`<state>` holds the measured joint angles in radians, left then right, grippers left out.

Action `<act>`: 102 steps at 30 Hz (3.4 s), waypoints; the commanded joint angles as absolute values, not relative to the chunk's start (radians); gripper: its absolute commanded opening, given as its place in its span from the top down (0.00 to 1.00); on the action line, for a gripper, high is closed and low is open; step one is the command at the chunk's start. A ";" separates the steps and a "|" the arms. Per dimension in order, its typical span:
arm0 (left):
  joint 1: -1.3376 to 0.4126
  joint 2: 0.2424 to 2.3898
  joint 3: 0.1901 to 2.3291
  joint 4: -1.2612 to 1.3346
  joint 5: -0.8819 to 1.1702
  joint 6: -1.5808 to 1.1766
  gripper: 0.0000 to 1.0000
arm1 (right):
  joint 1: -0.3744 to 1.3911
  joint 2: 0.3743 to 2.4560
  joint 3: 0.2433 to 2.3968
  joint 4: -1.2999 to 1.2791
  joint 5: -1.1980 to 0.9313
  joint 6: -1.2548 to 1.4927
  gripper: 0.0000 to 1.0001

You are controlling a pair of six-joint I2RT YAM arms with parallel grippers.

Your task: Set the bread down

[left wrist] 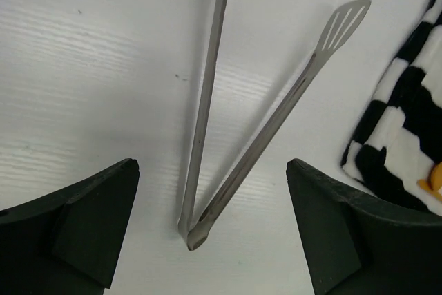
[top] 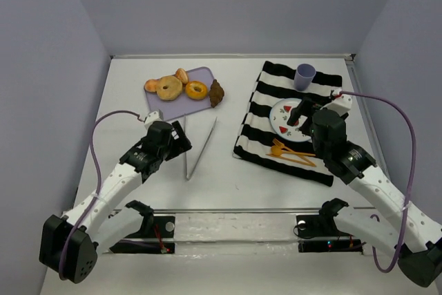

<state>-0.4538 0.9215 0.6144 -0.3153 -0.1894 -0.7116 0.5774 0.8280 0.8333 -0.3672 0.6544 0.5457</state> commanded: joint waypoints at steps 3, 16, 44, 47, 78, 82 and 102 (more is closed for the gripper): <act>-0.566 0.983 0.548 -0.227 -0.192 -0.753 0.01 | 0.584 0.865 0.828 -0.308 0.680 0.563 0.00; -0.675 1.230 0.590 -0.196 -0.285 -0.698 0.01 | 0.584 0.882 0.819 -0.299 0.686 0.543 0.00; -0.733 1.350 0.758 -0.190 -0.328 -0.601 0.57 | 0.584 0.847 0.796 -0.281 0.715 0.523 0.00; -0.738 1.248 0.772 -0.204 -0.333 -0.600 0.57 | 0.584 0.842 0.798 -0.281 0.713 0.522 0.00; -0.707 1.623 1.342 -0.282 -0.477 -0.336 0.40 | 0.584 0.776 0.769 -0.272 0.724 0.519 0.00; -0.706 1.686 1.403 -0.314 -0.502 -0.321 0.38 | 0.584 0.773 0.767 -0.268 0.727 0.522 0.00; -0.701 1.838 1.512 -0.393 -0.489 -0.268 0.38 | 0.584 0.765 0.753 -0.261 0.750 0.518 0.00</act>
<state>-0.7048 1.8378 1.4727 -0.3695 -0.4717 -0.2882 0.5774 0.7811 0.7555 -0.3172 0.7040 0.5270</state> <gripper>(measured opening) 0.626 0.996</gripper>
